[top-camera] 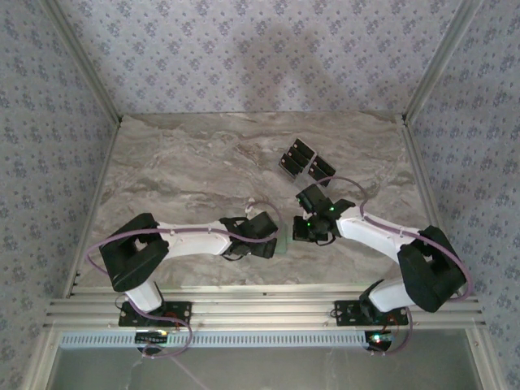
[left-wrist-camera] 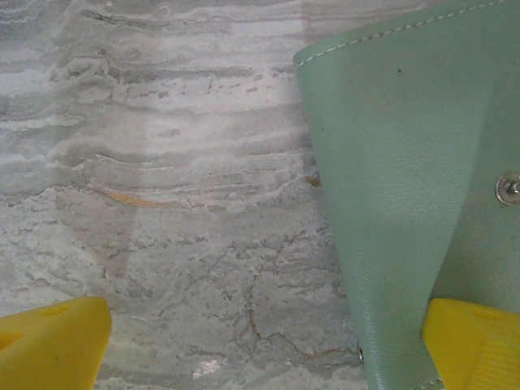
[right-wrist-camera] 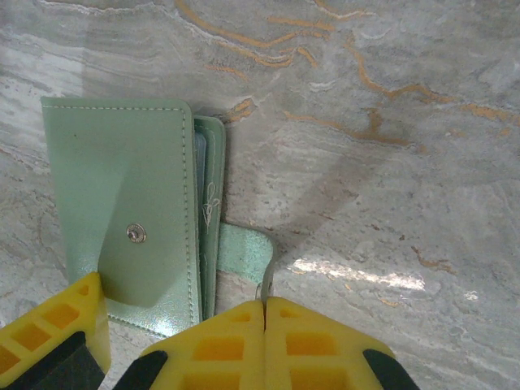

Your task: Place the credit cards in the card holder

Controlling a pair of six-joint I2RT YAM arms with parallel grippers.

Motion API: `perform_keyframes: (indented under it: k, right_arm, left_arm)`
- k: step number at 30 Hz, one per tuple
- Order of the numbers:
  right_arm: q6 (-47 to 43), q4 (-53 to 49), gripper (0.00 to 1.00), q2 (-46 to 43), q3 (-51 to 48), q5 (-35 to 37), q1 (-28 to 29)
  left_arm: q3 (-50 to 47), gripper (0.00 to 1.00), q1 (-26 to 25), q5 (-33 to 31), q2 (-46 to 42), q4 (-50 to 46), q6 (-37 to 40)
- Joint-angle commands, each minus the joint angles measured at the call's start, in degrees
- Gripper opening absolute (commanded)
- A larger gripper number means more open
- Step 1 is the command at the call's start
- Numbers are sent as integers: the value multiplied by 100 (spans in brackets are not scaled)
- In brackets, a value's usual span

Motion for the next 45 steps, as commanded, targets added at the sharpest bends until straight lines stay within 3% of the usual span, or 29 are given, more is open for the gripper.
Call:
perform_keyframes:
  k: [1,9,24,33,45]
  right_arm:
    - [-26,23,0,-154,189,-190,-13]
    - [-25,183,0,55,408,-508,69]
    - [-20,693,0,1229,770,-795,223]
    - [-21,713,0,1296,701,-777,250]
    - [-22,633,0,1270,718,-736,288]
  left_arm:
    - [-191,100,61,-65,201,46,-46]
    - [-269,100,63,-77,172,99,-40]
    - [-457,100,85,-126,-295,119,-36]
    - [-834,100,298,-93,-935,113,-76]
    - [-1009,100,264,190,-1207,858,37]
